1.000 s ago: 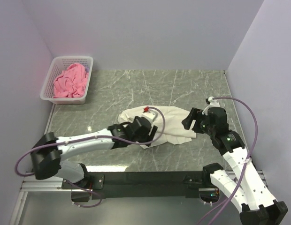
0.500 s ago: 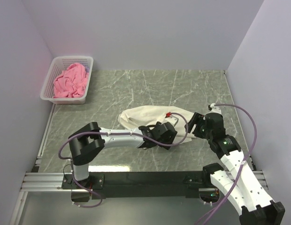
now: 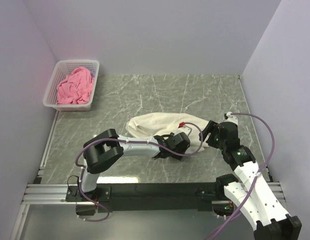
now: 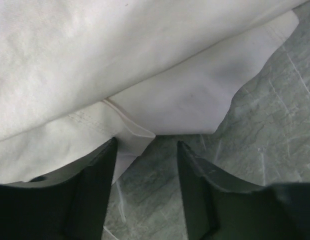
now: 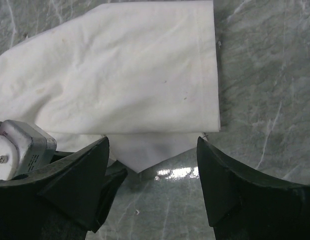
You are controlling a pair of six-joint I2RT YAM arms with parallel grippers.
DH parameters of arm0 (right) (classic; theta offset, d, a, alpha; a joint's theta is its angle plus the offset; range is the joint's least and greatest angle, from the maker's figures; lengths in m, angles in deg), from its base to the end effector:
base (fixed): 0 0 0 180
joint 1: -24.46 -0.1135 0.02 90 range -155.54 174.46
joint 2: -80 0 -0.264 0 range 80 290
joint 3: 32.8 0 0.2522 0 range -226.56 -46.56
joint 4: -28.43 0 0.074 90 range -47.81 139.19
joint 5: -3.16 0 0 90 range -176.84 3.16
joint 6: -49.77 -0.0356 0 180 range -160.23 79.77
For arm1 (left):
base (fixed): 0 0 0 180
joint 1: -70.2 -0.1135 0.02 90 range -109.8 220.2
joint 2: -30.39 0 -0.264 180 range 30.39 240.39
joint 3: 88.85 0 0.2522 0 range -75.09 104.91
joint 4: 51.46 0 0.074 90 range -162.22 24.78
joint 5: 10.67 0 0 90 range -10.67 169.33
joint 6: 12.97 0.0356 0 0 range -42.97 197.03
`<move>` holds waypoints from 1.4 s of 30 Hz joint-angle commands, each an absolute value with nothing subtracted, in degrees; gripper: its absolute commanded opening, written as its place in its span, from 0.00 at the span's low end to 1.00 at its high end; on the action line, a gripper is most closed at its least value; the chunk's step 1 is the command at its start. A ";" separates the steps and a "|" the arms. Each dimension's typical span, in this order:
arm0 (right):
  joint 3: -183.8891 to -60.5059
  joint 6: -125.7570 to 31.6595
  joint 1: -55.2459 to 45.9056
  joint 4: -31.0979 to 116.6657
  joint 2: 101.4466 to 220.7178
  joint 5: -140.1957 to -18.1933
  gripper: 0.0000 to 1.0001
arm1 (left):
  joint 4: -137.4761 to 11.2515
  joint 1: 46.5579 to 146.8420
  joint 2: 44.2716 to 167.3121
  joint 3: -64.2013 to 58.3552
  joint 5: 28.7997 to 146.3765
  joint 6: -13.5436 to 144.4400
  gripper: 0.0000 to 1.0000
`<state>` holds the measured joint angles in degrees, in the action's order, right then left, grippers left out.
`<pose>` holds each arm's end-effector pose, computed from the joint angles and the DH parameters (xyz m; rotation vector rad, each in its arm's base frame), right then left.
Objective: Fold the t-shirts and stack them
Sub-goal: Flatten the tshirt out
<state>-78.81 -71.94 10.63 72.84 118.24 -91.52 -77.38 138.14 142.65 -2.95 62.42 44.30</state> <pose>0.1467 0.0331 0.2457 0.3917 2.1956 0.3497 0.1644 -0.3780 0.1604 0.6277 2.3931 -0.4153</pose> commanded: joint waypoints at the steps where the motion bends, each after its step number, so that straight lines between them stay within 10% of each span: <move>1: -78.12 -72.05 11.10 69.52 118.58 -91.76 0.77 | -76.29 138.32 143.59 -1.79 62.19 42.84 0.55; 13: -76.89 -71.44 11.10 67.50 119.99 -89.21 0.76 | -76.81 138.32 141.13 -5.04 61.31 42.13 0.01; 42: -73.28 -73.46 19.79 53.27 146.34 -81.83 0.84 | -97.21 122.33 92.36 -18.84 49.71 46.61 0.01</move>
<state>-73.44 -72.64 18.72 58.09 144.16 -83.57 -97.05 124.64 95.36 -17.93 49.55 44.47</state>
